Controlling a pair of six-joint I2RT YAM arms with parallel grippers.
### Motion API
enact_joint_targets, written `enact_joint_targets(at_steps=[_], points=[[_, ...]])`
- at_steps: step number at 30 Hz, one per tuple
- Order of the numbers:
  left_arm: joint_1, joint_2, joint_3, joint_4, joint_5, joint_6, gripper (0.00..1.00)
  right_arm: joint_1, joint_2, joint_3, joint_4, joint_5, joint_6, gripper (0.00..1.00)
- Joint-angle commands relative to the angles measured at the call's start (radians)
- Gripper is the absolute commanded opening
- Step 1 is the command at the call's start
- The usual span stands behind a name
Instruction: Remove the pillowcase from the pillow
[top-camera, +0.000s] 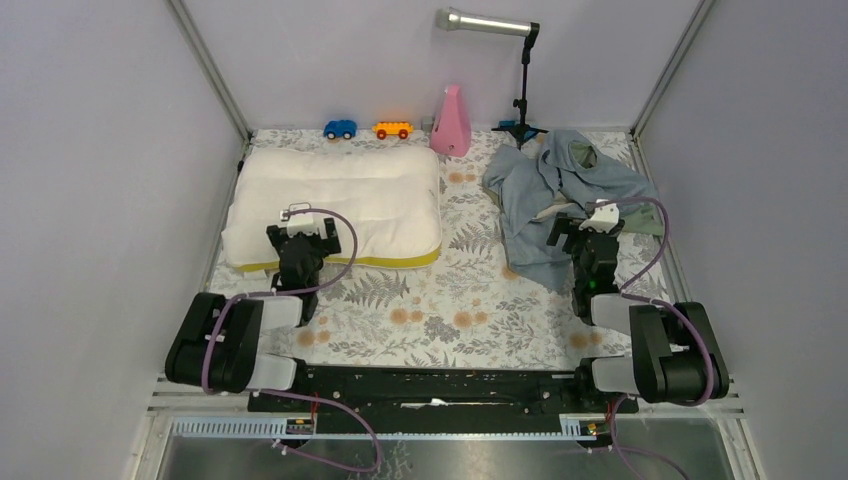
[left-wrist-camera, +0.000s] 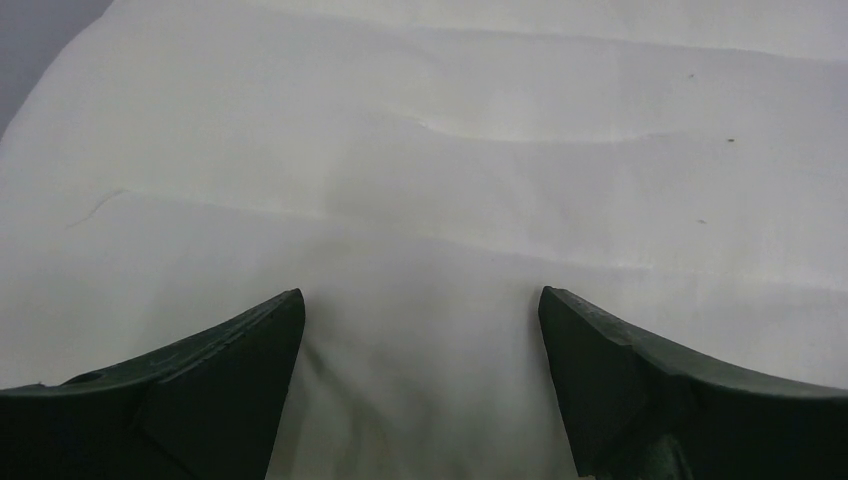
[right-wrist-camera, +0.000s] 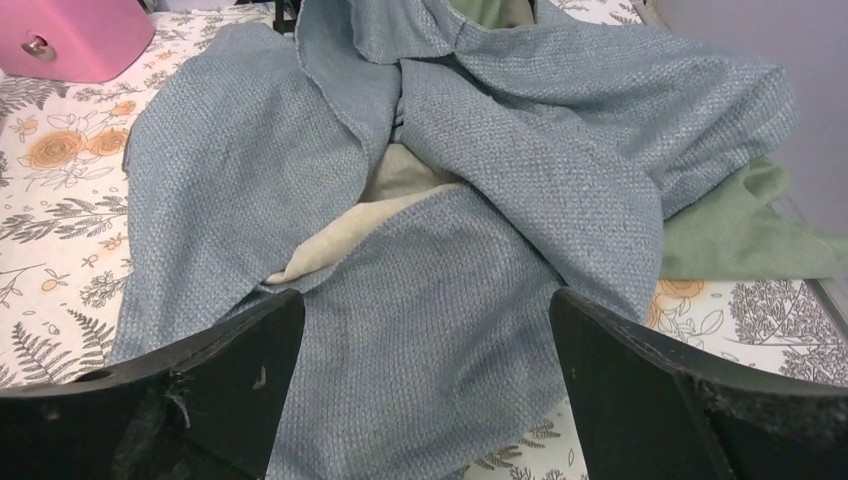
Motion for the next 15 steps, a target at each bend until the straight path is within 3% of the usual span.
enact_joint_targets(at_steps=[1,2,8,10,12,13,15], points=[[0.017,0.074,-0.013,0.210,0.107,0.018,0.97,0.002,-0.002,0.109,-0.163,0.010,-0.033,1.00],[0.020,0.106,-0.024,0.264,0.113,0.021,0.96,0.002,0.004,0.107,-0.173,0.015,-0.025,1.00],[0.055,0.133,0.025,0.184,0.144,-0.010,0.99,0.002,0.229,-0.018,0.240,0.061,0.012,1.00],[0.075,0.143,0.014,0.189,0.175,-0.027,0.97,0.000,0.216,-0.007,0.173,0.068,0.026,1.00],[0.074,0.170,-0.025,0.316,0.178,-0.012,0.96,-0.004,0.228,-0.011,0.193,0.059,0.026,0.99],[0.075,0.155,-0.009,0.248,0.186,-0.020,0.96,-0.006,0.234,-0.016,0.219,0.056,0.024,0.98],[0.074,0.168,-0.022,0.297,0.178,-0.012,0.99,-0.005,0.227,-0.019,0.206,0.044,0.021,0.97]])
